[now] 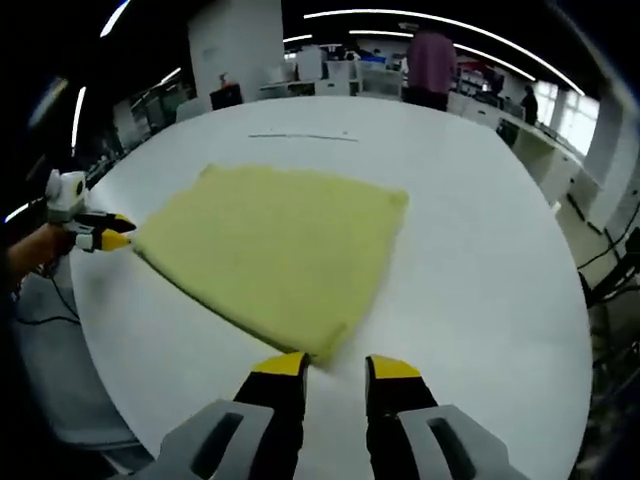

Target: Fold the garment on the visible template until the final outline fits inside the template.

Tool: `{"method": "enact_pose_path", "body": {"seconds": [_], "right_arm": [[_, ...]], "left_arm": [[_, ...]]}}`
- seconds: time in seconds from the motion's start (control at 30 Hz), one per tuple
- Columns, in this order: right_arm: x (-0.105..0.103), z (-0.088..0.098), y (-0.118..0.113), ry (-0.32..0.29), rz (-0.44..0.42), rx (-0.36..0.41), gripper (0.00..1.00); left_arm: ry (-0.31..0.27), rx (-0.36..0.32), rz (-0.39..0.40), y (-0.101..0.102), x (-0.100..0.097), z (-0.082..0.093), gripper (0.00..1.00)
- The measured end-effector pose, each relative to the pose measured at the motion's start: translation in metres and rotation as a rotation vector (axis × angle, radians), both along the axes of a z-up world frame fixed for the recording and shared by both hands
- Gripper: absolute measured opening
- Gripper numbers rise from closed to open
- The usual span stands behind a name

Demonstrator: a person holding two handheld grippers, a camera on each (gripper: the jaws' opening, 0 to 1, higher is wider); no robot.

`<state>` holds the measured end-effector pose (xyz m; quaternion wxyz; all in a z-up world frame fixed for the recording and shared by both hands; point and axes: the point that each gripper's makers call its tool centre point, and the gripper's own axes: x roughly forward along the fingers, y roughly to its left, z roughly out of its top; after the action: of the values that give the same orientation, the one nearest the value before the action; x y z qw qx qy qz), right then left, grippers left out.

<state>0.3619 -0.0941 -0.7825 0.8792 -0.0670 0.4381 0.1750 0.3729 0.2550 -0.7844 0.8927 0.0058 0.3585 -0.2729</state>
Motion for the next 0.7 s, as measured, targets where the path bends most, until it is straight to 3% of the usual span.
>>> {"method": "enact_pose_path", "body": {"seconds": [0.17,0.37,0.5,0.7], "right_arm": [[0.001,-0.002,0.006,-0.024,-0.004,-0.005,0.12],[0.004,-0.006,0.006,-0.024,-0.086,0.018,0.06],[0.005,-0.008,0.005,-0.018,-0.198,0.070,0.04],[0.004,-0.008,0.003,-0.017,-0.239,0.073,0.01]], "left_arm": [[0.010,-0.015,0.025,0.002,0.000,-0.004,0.25],[0.010,-0.016,0.035,0.001,0.000,-0.007,0.20],[0.013,-0.015,0.033,-0.003,-0.002,-0.010,0.13],[0.018,-0.009,0.033,-0.005,-0.004,-0.012,0.06]]}}
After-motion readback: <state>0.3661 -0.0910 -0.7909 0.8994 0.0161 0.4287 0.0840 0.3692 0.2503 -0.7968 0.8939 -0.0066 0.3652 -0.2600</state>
